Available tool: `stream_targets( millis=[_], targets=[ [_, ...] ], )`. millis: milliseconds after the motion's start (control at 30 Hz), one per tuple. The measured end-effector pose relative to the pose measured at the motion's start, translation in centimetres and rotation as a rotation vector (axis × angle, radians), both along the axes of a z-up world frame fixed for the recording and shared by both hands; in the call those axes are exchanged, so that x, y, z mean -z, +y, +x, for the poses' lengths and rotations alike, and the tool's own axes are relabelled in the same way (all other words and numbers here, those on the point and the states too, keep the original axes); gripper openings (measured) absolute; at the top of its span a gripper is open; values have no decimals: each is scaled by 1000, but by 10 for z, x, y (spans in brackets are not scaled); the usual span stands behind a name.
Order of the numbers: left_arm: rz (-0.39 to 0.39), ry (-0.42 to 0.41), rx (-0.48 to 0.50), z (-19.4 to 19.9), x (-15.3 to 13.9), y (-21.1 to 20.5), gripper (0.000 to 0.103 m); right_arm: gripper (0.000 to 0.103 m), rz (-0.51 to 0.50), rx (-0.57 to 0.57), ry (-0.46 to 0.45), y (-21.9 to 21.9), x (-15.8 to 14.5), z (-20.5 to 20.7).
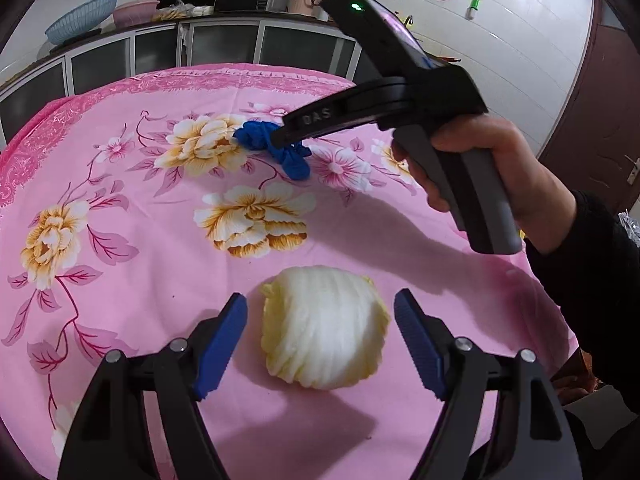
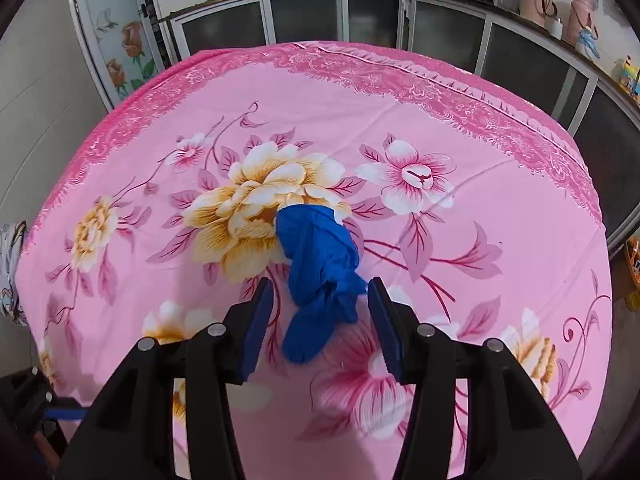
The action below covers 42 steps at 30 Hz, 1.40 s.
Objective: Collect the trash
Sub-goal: 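Grasp the cabbage leaf with the left gripper while the right grasps the blue glove, then carry the cabbage leaf and blue glove over the yellow bin with both grippers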
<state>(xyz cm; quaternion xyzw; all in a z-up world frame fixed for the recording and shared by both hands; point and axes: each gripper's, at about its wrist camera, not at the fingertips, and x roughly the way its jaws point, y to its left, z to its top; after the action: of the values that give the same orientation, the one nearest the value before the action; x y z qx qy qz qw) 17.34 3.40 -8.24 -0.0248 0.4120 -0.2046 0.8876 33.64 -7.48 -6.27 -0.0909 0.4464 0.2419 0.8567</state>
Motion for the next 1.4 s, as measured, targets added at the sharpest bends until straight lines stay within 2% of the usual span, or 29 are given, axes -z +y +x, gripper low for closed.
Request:
stream_targets(
  millis=[233, 400, 467, 533, 667, 767, 867, 1167, 1400],
  targets=[
    [-1, 30, 7, 9, 10, -4, 69, 45, -13, 10, 23, 6, 13, 12],
    [4, 42, 11, 10, 15, -7, 54, 34, -16, 20, 48, 9, 19, 18],
    [10, 46, 16, 10, 16, -9, 43, 30, -20, 26, 49, 10, 20, 18],
    [1, 50, 37, 9, 16, -12, 34, 20, -3, 38, 55, 8, 19, 18],
    [8, 43, 54, 5, 14, -18, 25, 13, 15, 41, 89, 6, 17, 17],
    [-37, 65, 50, 2, 9, -13, 23, 11, 58, 37, 127, 0, 10, 12],
    [-81, 65, 39, -6, -2, -5, 22, 11, 89, 43, 102, -12, -10, -3],
    [-83, -44, -58, -28, -44, 14, 22, 11, 160, 123, -8, -66, -60, -70],
    [-72, -108, -64, -38, -73, -9, 22, 11, 276, 175, -44, -121, -78, -137]
  ],
)
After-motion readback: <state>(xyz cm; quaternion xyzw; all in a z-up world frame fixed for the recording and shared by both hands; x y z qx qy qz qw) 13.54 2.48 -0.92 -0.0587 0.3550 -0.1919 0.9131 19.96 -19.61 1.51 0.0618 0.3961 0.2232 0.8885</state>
